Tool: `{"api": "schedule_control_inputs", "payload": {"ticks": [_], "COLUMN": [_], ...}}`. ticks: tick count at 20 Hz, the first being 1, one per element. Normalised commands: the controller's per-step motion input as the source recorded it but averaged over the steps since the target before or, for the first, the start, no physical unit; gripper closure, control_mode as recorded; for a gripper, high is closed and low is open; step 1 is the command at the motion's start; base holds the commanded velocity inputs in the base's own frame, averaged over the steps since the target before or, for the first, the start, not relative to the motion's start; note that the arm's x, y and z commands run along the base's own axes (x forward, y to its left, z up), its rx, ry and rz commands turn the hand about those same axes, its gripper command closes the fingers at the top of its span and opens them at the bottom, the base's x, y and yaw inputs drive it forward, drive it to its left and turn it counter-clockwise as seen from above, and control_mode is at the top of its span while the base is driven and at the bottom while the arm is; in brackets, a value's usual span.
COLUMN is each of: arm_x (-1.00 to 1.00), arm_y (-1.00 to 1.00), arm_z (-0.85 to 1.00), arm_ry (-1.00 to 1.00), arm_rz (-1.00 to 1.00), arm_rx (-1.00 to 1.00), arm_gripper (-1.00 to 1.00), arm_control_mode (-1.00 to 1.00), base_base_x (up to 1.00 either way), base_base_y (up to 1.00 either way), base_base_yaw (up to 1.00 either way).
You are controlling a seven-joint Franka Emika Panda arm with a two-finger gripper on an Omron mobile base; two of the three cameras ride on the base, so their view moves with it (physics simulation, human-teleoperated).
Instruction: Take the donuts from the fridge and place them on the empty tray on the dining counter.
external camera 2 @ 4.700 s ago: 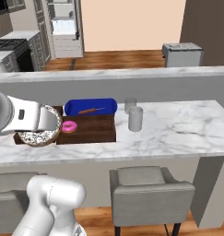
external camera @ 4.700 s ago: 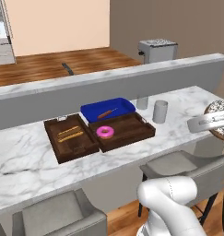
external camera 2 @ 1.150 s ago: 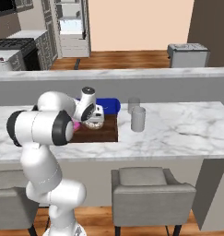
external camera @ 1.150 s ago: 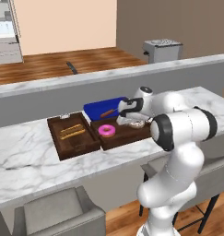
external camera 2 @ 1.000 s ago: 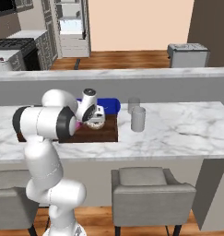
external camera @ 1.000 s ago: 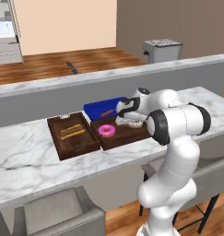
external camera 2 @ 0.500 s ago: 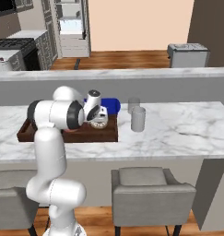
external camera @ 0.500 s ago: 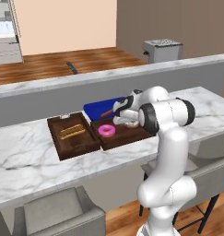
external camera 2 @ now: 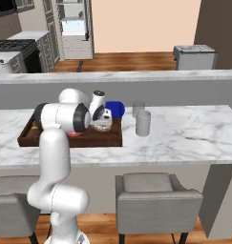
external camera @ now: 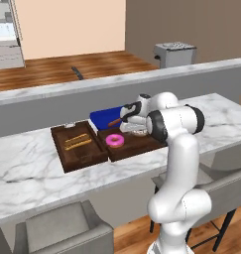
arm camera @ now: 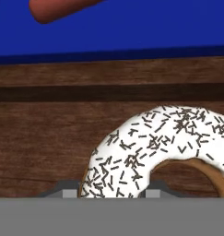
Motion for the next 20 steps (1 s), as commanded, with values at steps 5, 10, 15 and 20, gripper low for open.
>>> {"api": "schedule_control_inputs", "payload": {"ticks": [5,10,15,20], "arm_x": [-0.05,-0.42,-0.47,-0.63], "arm_y": [0.00,0.00,0.00,0.00], "arm_z": [-0.10,0.21,0.57,0.96], "arm_ry": [0.05,-0.04,-0.02,-0.09], "arm_rz": [0.00,0.00,0.00,0.00], "arm_rx": [0.00,0.00,0.00,-0.03], "arm_gripper": [-1.00,-1.00,-1.00,-1.00], "arm_control_mode": [-1.00,-1.00,-1.00,-1.00], "base_base_x": [0.00,0.00,0.00,0.00], "base_base_y": [0.00,0.00,0.00,0.00], "base_base_yaw": [0.00,0.00,0.00,0.00]}}
